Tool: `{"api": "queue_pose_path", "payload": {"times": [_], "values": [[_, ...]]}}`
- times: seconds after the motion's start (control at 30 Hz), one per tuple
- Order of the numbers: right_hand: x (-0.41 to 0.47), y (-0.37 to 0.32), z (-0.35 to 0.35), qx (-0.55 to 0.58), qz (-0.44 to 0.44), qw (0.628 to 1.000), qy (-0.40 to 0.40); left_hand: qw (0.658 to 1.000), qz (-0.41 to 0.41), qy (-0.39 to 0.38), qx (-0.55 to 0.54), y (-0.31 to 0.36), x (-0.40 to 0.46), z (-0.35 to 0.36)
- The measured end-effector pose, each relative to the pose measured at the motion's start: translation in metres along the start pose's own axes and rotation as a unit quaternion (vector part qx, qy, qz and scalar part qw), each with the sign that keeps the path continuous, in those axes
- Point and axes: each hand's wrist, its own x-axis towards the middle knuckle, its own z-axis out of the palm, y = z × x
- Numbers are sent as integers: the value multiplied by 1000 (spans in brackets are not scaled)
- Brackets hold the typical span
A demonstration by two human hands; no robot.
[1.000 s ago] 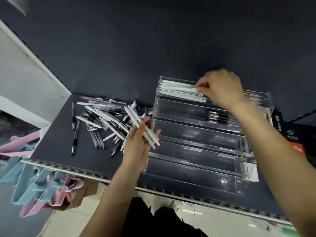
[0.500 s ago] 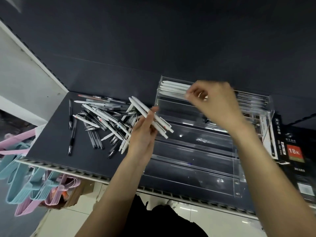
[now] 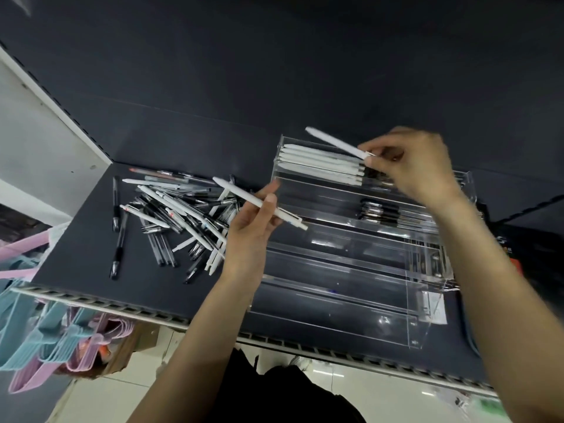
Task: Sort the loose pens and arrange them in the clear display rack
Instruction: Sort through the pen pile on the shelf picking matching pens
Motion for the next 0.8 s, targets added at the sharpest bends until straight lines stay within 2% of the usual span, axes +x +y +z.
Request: {"api": "queue_pose_path", "payload": {"times": [0.1,0.3,0.53,0.63,0.8], "values": [[13,1,7,-14,-22,996,-81,1000,-14,8,8,-4,-3,-4],[26,-2,21,-7,-21,988,-151,1000,-21,0,7,-10,-9,-5],[25,-8,24,58,24,991,-121,999,-34,26,-8,-10,-10,-5],[21,-4,26,47,16,994,-101,999,-37,26,-6,-11,-10,-4],[26,-4,25,3,7,992,-125,999,-38,25,13,-12,-9,-3]]}}
